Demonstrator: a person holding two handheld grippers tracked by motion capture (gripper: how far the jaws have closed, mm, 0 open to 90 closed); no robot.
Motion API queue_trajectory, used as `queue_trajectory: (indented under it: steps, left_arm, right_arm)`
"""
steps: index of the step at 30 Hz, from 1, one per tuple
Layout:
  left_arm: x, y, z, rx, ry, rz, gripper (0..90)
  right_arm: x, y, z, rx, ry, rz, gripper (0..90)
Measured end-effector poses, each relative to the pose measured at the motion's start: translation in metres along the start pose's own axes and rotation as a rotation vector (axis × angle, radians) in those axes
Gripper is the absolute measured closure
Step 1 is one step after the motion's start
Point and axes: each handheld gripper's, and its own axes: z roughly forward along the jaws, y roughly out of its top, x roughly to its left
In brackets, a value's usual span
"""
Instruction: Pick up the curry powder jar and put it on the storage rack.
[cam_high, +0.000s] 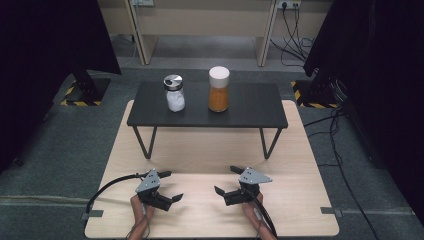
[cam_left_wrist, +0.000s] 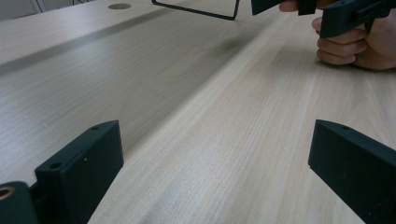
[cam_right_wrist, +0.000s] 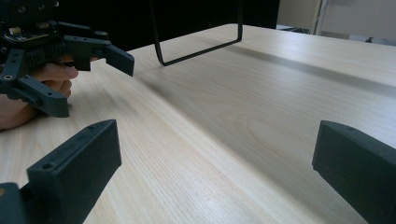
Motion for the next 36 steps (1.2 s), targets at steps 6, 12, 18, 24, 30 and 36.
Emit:
queue_trajectory:
  steps: [6, 12, 18, 24, 30, 36]
  left_arm:
    - [0.0, 0.0, 0.0, 0.0, 0.0, 0.002, 2.6]
    - [0.0, 0.0, 0.0, 0.0, 0.0, 0.001, 2.5]
    - [-0.001, 0.0, 0.0, 0.0, 0.001, 0.002, 2.5]
    - [-0.001, 0.0, 0.0, 0.001, 0.0, 0.001, 2.5]
    - [-0.001, 0.0, 0.0, 0.002, 0.0, 0.0, 2.5]
    - [-0.001, 0.0, 0.0, 0.003, 0.0, 0.0, 2.5]
  right_arm:
    - [0.002, -0.001, 0.001, 0.003, -0.008, -0.009, 1.3]
    - [0.003, -0.004, 0.0, -0.012, -0.011, -0.014, 1.3]
    - [0.003, -0.003, 0.0, -0.003, 0.001, -0.029, 1.3]
    - [0.008, 0.004, 0.004, 0.036, -0.01, -0.066, 1.3]
    - [0.008, 0.004, 0.004, 0.038, -0.009, -0.066, 1.3]
    - [0.011, 0.008, 0.007, 0.062, -0.012, -0.083, 1.3]
